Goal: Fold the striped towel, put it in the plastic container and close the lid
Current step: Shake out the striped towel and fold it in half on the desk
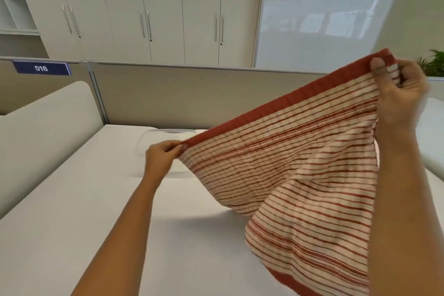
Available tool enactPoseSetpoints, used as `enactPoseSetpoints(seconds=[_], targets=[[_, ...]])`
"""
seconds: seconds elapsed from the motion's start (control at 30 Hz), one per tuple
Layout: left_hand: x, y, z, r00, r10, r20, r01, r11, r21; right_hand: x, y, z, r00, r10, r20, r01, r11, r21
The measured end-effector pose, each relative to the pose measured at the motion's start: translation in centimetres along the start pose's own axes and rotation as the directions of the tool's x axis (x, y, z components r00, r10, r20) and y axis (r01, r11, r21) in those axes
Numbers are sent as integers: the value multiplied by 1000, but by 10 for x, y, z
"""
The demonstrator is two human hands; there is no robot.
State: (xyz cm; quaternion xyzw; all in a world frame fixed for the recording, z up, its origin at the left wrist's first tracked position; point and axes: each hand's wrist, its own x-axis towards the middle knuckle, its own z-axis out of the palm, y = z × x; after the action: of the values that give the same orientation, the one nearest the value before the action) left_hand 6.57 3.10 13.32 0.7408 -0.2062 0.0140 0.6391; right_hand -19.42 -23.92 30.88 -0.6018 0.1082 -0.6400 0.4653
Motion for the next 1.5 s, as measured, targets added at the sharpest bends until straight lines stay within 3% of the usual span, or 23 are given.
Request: enactPoseSetpoints(seconds=[0.17, 0.37, 0.4, 0.47, 0.53, 0.57, 0.67, 0.77, 0.87, 1.0, 1.17, 1.3, 1.5], targets=[[18, 28, -32, 995, -60, -81, 29, 939, -343, -9, 17, -20, 990, 139, 15, -139, 990, 7], [19, 57, -66, 996, 50, 75, 13, 737, -676, -6, 31, -47, 949, 279, 148, -298, 946, 125], [20, 59, -67, 994, 45, 98, 32, 740, -672, -6, 35, -47, 935, 305, 178, -325, 941, 96], [23, 59, -58, 996, -35, 79, 69, 864, -498, -8, 50, -42, 925, 342, 162, -298, 922, -247], [27, 61, -39, 988, -118, -98, 93, 970, -225, -13, 67, -28, 954, 291, 67, -178, 734, -656], [26, 64, -28, 973, -125, -195, 97, 984, -149, -18, 69, -20, 966, 257, 22, -162, 670, -725], [17, 87, 4, 960, -38, -277, 18, 997, -76, -35, 64, 13, 947, 321, 0, -250, 736, -630], [4, 112, 38, 990, 8, -142, -29, 989, -143, -57, 53, 52, 871, 461, 171, -358, 833, -422], [-10, 134, 65, 1000, -17, 3, 18, 958, -285, -81, 38, 89, 804, 485, 345, -416, 872, -257], [-20, 145, 81, 994, -31, 105, 67, 929, -365, -94, 33, 110, 816, 407, 410, -384, 913, -140], [-24, 148, 77, 987, -65, 150, 116, 925, -363, -98, 36, 113, 808, 333, 486, -303, 942, -142], [-25, 150, 72, 975, -91, 201, 160, 919, -360, -98, 36, 111, 792, 239, 561, -150, 968, -201], [-27, 153, 69, 962, -91, 257, 190, 900, -391, -91, 34, 111, 826, 8, 564, 202, 929, -309]])
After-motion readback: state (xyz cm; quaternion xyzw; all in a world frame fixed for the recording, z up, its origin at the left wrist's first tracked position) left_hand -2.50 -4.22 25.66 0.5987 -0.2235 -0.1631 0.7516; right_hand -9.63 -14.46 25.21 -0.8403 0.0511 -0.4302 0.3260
